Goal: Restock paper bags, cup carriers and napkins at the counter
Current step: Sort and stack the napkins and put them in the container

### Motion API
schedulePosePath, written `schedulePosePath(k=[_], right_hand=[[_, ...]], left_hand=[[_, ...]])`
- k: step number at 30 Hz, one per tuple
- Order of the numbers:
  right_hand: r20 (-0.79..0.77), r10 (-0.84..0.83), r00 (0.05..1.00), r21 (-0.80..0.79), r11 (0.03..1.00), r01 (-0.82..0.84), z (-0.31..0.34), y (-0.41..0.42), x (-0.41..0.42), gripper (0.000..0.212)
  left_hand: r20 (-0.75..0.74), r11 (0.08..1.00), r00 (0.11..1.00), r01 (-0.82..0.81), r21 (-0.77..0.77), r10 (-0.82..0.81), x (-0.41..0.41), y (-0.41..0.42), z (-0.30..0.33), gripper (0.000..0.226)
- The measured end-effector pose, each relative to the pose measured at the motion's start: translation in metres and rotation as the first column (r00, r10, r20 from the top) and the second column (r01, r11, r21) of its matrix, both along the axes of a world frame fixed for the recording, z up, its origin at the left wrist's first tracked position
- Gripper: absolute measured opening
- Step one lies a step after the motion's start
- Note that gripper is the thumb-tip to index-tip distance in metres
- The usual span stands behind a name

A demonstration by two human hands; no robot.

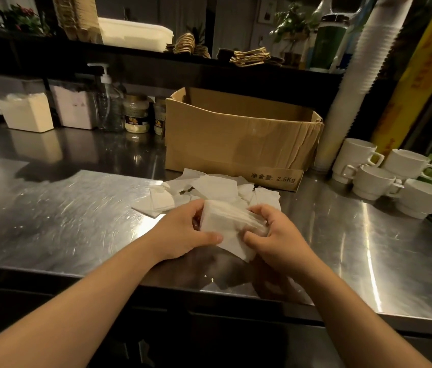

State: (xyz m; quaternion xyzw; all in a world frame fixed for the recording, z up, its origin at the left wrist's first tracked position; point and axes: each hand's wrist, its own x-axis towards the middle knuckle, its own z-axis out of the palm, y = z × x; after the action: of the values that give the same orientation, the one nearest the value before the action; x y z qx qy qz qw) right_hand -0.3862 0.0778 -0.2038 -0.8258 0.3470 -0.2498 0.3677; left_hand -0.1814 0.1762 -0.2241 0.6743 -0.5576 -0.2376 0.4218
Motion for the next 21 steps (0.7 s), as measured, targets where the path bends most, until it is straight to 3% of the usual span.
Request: schedulePosePath(k=[3,6,8,10,12,14,17,21], right_hand=[[-0.258,0.006,0.966,-0.213,0.975,-0.063,0.023,0.0,0.003,0.047],[-0.362,0.066,0.93,-0.291,0.939,-0.181,0.042,0.003,0.019,0.051],[-0.283,0.173,0.943,-0.212,0.948,-0.238,0.043,0.004,0.029,0.041],[-0.062,0.217,0.974,-0.097,0.97,-0.222,0.039,0.005,0.031,0.041],[0.192,0.193,0.962,0.097,0.972,-0.214,0.033,0.007,0.029,0.046],[0.33,0.146,0.933,0.242,0.942,-0.233,0.022,0.009,0.025,0.05],[0.353,0.09,0.931,0.242,0.952,-0.184,0.007,0.002,0.016,0.052],[0.201,0.105,0.974,0.162,0.977,-0.138,-0.004,-0.005,0.007,0.043]], left_hand=[[-0.109,0.996,0.994,-0.004,-0.088,-0.005,0.004,0.0,-0.002,0.046],[-0.211,0.988,0.976,0.025,-0.151,-0.057,0.003,0.003,-0.002,0.048],[-0.247,0.977,0.967,0.01,-0.213,-0.064,0.002,0.003,-0.002,0.054],[-0.331,0.97,0.94,-0.002,-0.243,-0.081,0.003,0.004,-0.002,0.061],[-0.334,0.984,0.938,0.036,-0.175,-0.094,0.005,0.003,-0.003,0.068],[-0.271,0.996,0.96,0.047,-0.081,-0.068,0.005,0.003,-0.002,0.061],[-0.207,0.996,0.978,-0.016,-0.089,-0.003,0.006,0.0,-0.003,0.039],[-0.15,0.98,0.988,-0.072,-0.185,0.044,0.004,0.0,-0.002,0.044]])
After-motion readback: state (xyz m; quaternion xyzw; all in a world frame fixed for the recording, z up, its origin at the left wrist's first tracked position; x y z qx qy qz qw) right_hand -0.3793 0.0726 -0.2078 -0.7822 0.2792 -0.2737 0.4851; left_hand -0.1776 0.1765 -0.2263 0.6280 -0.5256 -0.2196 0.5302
